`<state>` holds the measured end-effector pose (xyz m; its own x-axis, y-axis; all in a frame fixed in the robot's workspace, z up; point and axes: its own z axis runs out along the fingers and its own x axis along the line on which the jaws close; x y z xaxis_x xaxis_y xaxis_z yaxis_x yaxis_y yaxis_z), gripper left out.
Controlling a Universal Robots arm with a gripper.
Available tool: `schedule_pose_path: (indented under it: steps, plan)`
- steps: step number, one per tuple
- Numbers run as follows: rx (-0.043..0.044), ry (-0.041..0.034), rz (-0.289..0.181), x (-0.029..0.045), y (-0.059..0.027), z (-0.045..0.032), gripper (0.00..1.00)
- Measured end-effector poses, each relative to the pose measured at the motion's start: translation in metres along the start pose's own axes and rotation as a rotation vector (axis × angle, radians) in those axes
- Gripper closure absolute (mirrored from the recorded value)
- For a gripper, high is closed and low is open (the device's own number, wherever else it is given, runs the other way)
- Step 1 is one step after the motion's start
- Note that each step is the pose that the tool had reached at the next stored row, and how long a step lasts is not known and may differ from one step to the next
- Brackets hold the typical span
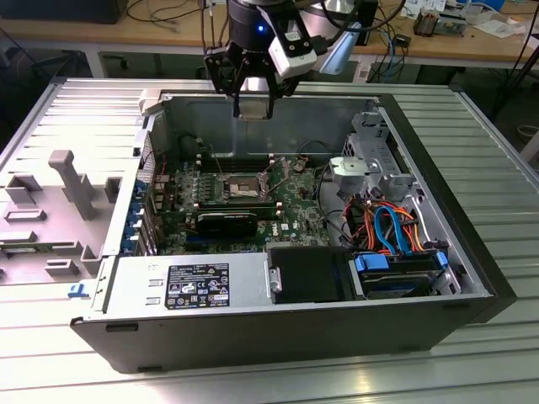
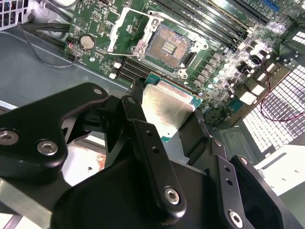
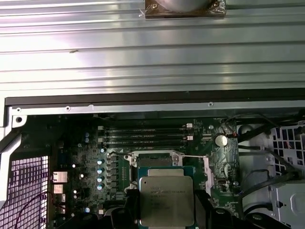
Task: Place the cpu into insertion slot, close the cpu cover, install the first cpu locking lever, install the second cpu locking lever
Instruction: 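Place the cpu into insertion slot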
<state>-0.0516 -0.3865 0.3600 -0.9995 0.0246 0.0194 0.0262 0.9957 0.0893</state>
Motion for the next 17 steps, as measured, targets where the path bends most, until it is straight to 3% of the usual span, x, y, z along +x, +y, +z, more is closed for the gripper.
schedule_pose_path:
  steps: [17]
  plan:
    - [0.0,0.0,0.0,0.0022,-0.0028,0.0059,0.45]
